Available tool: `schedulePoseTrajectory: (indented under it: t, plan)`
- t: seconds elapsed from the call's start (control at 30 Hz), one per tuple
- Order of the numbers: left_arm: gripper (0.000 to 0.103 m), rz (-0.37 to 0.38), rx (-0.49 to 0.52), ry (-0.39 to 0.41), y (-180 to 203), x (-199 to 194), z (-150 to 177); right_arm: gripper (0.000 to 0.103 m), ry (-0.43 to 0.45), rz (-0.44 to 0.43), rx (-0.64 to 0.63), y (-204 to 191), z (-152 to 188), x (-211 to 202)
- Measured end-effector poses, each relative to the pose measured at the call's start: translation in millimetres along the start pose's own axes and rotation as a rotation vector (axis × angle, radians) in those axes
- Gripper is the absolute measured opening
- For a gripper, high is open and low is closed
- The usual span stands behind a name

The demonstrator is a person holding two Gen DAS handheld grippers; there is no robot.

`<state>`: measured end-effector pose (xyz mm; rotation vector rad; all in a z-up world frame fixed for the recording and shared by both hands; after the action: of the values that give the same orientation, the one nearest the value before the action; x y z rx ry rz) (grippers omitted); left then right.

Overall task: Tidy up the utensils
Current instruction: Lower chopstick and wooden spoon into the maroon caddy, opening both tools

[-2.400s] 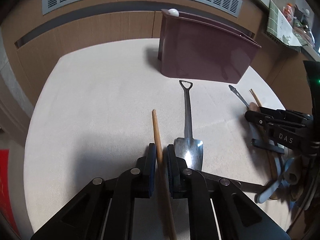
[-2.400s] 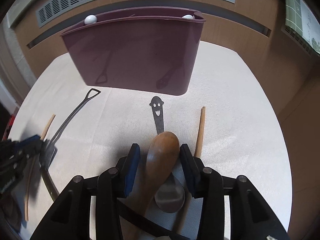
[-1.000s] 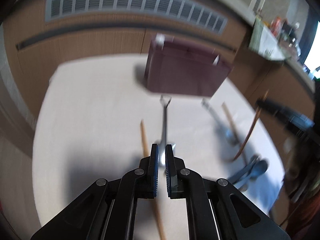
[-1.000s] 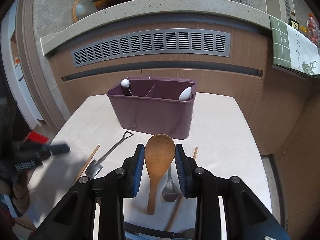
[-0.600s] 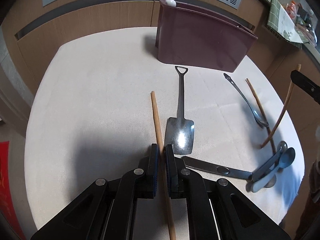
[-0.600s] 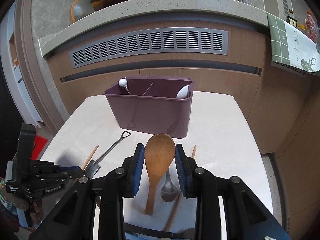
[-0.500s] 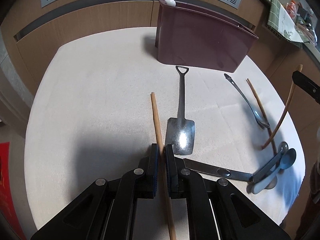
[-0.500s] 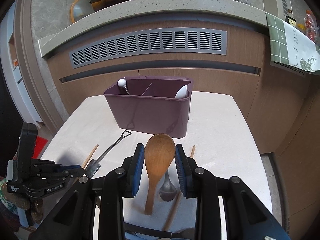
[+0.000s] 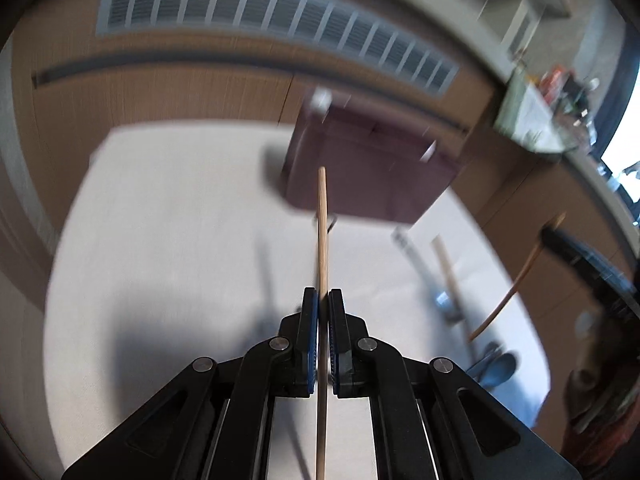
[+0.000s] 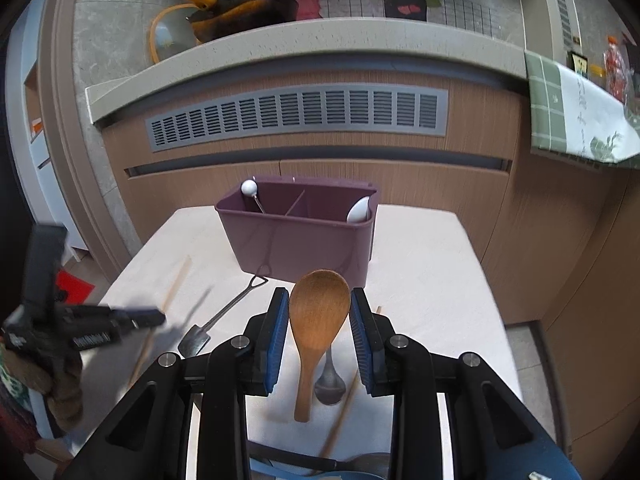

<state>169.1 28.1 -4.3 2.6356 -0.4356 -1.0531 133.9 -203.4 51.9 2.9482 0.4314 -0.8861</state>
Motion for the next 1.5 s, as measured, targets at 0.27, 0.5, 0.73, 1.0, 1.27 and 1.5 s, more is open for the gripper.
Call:
schedulePoseTrajectory:
  t: [0.27,0.5,0.73,1.0,1.27,1.5]
  plan:
    - [0.005,0.113,0.094,0.36,63.4,-58.9,-101.0,0.028,0.102,-0.016,0.02,7.2,-41.3,-26.3]
    - [0.005,0.097,0.155,0.732,98.0,-69.3,-177.1,0.028,0.355,0.064,-0.01,20.5,-151.6,-55.6]
    - [0.005,0.08,0.069,0.716,62.6,14.8,-188.8,0.028,0.318,0.04,0.012,31.3,-155.3,13.5]
    - [0.005,0.078,0.059,0.605,43.8,82.6,-165.0,0.028,0.167,0.023,0.044,38.0,-128.3,94.0]
    - [0.021,0.138,0.061,0.418,32.5,97.7,-142.5,0.032,0.0,-0.128,0.098,47.8,-99.1,132.5]
    - [0.041,0.095,0.024,0.371,20.3,42.6,-115.6,0.036,0.003,-0.066,0.021,43.5,-75.5,77.5]
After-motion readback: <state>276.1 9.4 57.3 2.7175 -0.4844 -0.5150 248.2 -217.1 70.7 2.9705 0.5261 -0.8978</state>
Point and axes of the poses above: each gripper's, at about its wrist camera, not at the fingertips, and x roughly the way its jaws point, y to its right, z to its underside, the point moved 1 cm from there along x, roughly the way its jaws point, and after that the axes turned 5 degrees about y, right-handed, at the moved point
